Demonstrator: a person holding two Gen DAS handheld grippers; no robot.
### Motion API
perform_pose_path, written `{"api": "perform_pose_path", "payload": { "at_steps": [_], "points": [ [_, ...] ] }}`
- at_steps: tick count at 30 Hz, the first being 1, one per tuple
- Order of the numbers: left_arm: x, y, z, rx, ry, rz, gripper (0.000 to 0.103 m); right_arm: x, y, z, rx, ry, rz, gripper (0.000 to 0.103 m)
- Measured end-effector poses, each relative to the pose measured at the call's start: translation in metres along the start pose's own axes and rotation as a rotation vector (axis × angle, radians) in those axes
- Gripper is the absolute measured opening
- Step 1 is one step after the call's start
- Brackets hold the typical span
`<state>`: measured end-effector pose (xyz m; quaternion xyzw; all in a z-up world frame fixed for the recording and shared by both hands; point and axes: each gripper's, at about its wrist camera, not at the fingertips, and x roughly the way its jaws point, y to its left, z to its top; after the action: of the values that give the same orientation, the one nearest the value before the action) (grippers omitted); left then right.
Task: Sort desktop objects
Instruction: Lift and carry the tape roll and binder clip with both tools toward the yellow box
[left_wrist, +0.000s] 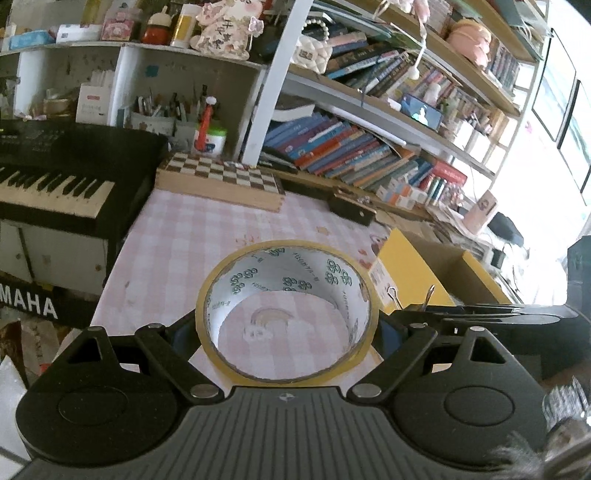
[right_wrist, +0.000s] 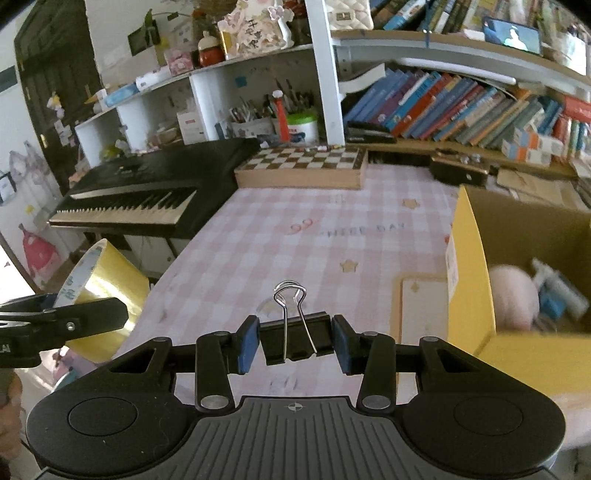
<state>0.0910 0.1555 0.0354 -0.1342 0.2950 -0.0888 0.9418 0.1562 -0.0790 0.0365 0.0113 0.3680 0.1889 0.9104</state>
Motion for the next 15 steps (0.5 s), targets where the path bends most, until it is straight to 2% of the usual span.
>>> {"api": "perform_pose_path", "payload": {
  "at_steps": [10, 15],
  "points": [
    [-0.026, -0.009, -0.032, 0.047, 0.057, -0.041, 0.089, -0.033, 0.014, -0.051, 0.062, 0.018, -0.042, 0.042],
    [-0.030, -0.017, -0.047, 0.079, 0.109, -0.075, 0.089, -0.046, 0.016, -0.075, 0.101, 0.022, -0.098, 0.042]
  ]
}}
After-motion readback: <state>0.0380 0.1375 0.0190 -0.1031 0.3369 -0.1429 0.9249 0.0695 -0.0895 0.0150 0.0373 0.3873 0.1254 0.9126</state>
